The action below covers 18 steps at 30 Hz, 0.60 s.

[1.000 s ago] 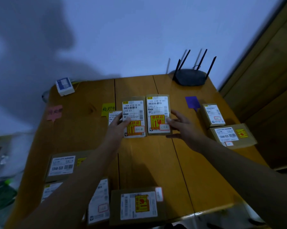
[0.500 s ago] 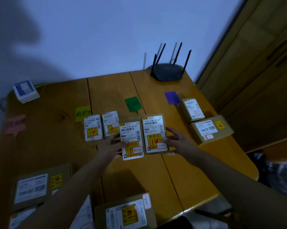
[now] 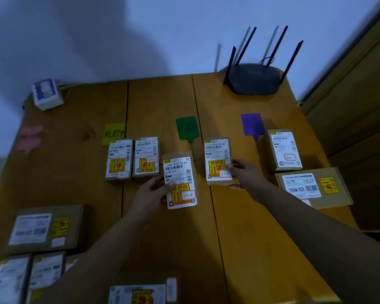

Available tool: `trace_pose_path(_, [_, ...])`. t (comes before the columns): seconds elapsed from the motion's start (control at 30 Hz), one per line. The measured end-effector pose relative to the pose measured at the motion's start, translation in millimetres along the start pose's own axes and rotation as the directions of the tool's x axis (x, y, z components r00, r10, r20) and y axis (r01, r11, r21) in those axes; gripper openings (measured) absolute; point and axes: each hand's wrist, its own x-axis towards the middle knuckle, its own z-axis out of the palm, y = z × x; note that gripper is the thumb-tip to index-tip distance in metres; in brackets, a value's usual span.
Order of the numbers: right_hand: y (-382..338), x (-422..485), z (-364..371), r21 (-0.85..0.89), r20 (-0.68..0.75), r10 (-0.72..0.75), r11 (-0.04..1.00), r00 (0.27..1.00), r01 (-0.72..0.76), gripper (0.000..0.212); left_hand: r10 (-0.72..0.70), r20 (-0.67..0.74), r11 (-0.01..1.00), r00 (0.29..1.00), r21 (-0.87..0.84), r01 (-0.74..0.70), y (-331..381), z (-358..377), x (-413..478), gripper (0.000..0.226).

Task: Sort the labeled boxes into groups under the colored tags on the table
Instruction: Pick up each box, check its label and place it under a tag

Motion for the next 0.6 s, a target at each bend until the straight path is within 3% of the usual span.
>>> trace_pose_path(0.27, [-21, 40, 16, -0.097, 0.031, 0.015, 0.995, 0.999, -0.012, 0.05, 0.003, -0.102, 0.997, 0.995, -0.074, -0.01, 0, -3, 6, 0.038])
trace_pose_path(0.43, [-26, 39, 23, -0.232, 0.019, -0.068, 0.97, 0.997, 0.071, 0.043, 0.041, -0.115, 0.995, 0.993, -0.086, -0.051, 16, -1, 0, 0.044])
trace_pose_path(0.53, [-29, 27, 25, -0.327, -0.158, -0.236, 0.929, 0.959, 0.175, 0.051, 0.076, -0.107, 0.992, 0.991, -0.094, -0.086, 28, -3, -5, 0.047])
trace_pose_path(0.6, [-35, 12, 31, -0.361, -0.185, -0.396, 0.879, 0.9, 0.312, 0.047, 0.107, -0.106, 0.989, 0.989, -0.093, -0.117, 36, -3, -8, 0.05])
